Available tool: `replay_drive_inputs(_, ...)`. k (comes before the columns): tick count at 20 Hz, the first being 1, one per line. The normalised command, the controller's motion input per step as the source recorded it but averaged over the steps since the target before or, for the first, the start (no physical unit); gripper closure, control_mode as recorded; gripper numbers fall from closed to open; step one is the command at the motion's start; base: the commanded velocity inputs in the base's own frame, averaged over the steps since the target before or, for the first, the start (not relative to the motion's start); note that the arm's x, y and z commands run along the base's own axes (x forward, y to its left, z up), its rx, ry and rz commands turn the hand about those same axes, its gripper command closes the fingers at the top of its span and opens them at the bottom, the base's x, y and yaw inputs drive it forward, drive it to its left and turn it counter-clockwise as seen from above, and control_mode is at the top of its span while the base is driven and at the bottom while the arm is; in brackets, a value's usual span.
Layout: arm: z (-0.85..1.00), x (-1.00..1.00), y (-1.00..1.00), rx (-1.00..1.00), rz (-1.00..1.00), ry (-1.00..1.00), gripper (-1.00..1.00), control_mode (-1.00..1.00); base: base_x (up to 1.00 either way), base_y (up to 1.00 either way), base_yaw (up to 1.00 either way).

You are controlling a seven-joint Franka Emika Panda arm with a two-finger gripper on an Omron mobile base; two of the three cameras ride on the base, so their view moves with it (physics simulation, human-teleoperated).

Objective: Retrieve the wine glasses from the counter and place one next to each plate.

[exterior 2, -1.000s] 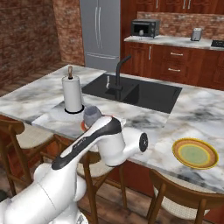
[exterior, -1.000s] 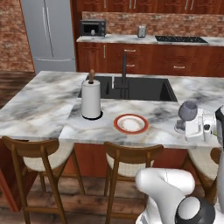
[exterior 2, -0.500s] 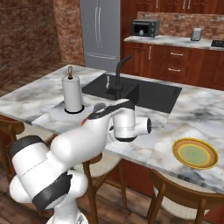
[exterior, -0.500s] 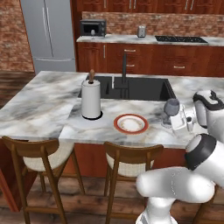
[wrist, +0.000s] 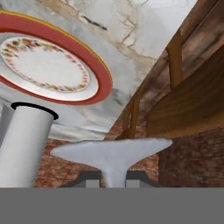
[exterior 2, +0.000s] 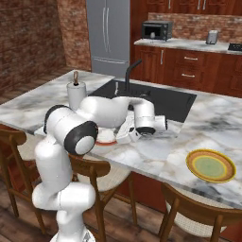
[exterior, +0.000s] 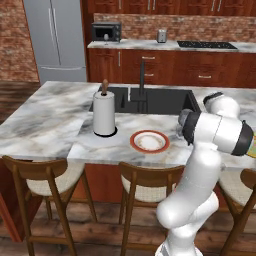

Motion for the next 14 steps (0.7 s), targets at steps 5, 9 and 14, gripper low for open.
replay_drive_inputs(5,-0.16,0.33,-0.13,0.00,0.05,-0.06,1.00,-1.00,0.00,0.00,0.00)
replay_drive_inputs(9,-0.06,0.03,0.00,0.00,-0.01,-0.11,1.00,-1.00,0.00,0.00,0.00)
replay_drive_inputs(14,0.00,0.00,0.00,0.00,-0.07,-0.11,1.00,-1.00,0.00,0.00,0.00)
